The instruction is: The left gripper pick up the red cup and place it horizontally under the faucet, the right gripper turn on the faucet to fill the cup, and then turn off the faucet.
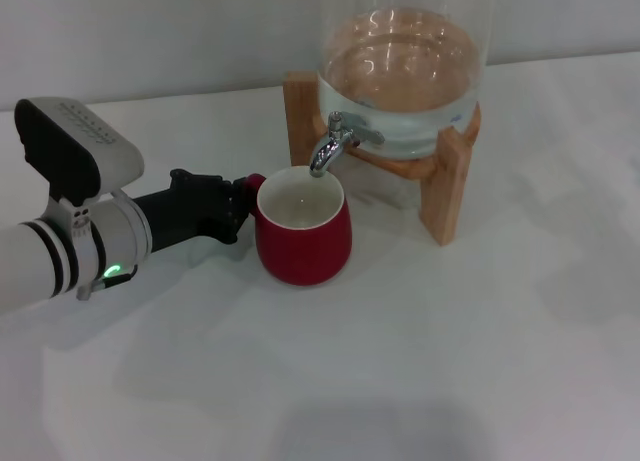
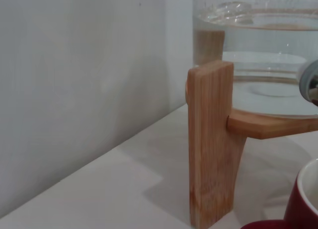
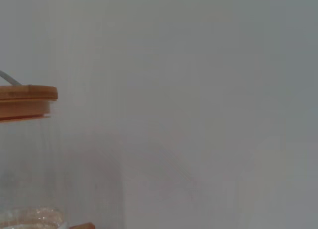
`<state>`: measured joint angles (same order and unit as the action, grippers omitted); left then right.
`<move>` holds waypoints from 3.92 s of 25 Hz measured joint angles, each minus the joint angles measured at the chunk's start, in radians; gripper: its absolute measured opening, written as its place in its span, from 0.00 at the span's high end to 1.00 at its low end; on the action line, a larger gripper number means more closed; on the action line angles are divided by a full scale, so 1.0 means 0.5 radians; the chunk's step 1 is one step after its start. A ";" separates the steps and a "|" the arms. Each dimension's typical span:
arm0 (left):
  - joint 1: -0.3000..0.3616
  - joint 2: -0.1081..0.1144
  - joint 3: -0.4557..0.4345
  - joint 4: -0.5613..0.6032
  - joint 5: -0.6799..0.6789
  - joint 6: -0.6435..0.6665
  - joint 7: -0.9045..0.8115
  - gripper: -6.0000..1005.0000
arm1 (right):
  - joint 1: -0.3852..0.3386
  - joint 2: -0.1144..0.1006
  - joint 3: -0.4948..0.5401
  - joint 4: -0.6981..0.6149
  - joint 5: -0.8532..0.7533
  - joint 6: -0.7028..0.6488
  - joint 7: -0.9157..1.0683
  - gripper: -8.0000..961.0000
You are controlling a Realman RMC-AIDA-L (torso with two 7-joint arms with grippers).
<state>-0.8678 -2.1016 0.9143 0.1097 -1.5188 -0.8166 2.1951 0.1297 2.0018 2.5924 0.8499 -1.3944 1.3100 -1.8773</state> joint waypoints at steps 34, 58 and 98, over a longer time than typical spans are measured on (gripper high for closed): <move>-0.052 0.006 0.038 -0.019 0.010 0.062 -0.031 0.90 | 0.008 0.000 0.000 -0.009 0.000 0.004 -0.003 0.25; -0.038 -0.002 0.098 -0.019 -0.032 0.102 -0.125 0.90 | -0.015 0.000 0.003 -0.013 0.017 0.013 -0.004 0.25; 0.341 0.012 0.239 0.345 -0.134 -0.246 -0.330 0.59 | -0.022 0.000 0.007 -0.015 0.020 0.012 -0.003 0.25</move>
<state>-0.6975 -2.0958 1.0340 0.2821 -1.5858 -0.9395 2.0299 0.1185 2.0018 2.5958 0.8426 -1.3843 1.3161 -1.8789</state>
